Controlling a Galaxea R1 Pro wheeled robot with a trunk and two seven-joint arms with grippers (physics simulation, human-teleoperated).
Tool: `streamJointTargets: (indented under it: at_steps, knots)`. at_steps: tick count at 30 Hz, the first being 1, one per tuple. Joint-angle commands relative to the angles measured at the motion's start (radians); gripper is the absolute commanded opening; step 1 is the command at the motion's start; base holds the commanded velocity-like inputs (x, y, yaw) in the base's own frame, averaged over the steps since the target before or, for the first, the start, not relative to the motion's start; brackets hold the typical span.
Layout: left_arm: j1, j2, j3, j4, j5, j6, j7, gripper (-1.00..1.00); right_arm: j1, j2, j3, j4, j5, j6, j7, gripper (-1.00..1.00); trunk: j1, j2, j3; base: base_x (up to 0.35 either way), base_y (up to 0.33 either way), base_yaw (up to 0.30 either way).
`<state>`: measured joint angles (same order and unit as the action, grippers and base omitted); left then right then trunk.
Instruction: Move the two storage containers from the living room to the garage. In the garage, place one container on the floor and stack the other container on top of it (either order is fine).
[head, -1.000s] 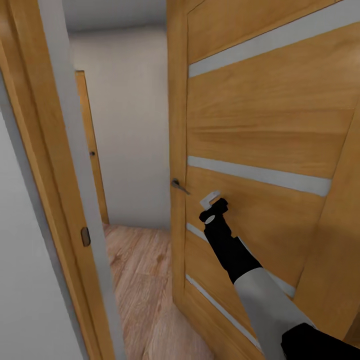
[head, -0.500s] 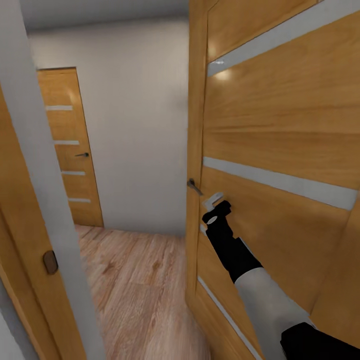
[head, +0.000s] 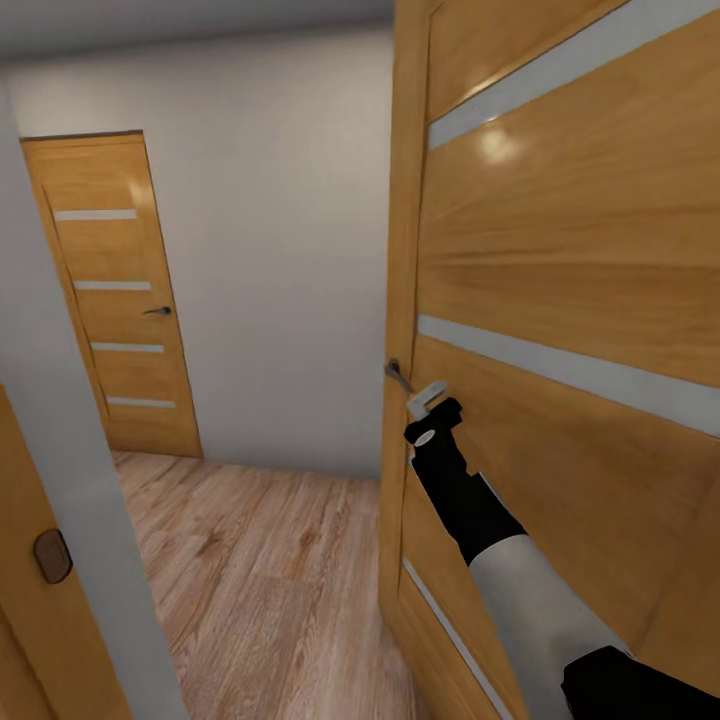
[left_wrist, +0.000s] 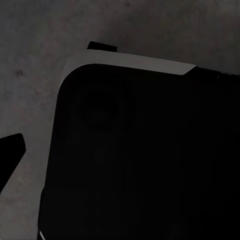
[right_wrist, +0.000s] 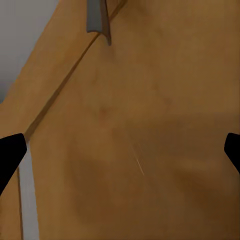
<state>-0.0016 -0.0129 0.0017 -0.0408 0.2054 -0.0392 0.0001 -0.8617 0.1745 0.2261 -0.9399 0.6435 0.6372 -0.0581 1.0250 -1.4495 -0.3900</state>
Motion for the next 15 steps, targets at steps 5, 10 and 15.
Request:
streamJointTargets:
  at_steps: [5,10,15]
  knots:
    - [0.0,-0.001,0.0,-0.001,0.006,-0.002,0.0,1.0,-0.001,0.0,-0.003,0.0,0.012,0.029,-0.008,1.0,0.0,0.0,-0.001,0.001,0.0,-0.202]
    - [0.0,-0.001,0.0,-0.001,0.006,-0.002,0.0,1.0,-0.001,0.0,-0.002,0.0,0.013,0.032,-0.005,1.0,0.0,0.0,-0.001,0.0,0.0,-0.06]
    - [0.0,-0.001,0.0,-0.001,0.006,-0.002,0.0,1.0,-0.001,0.0,0.0,0.0,0.013,0.024,-0.002,1.0,0.0,0.0,-0.001,0.0,0.0,-0.008]
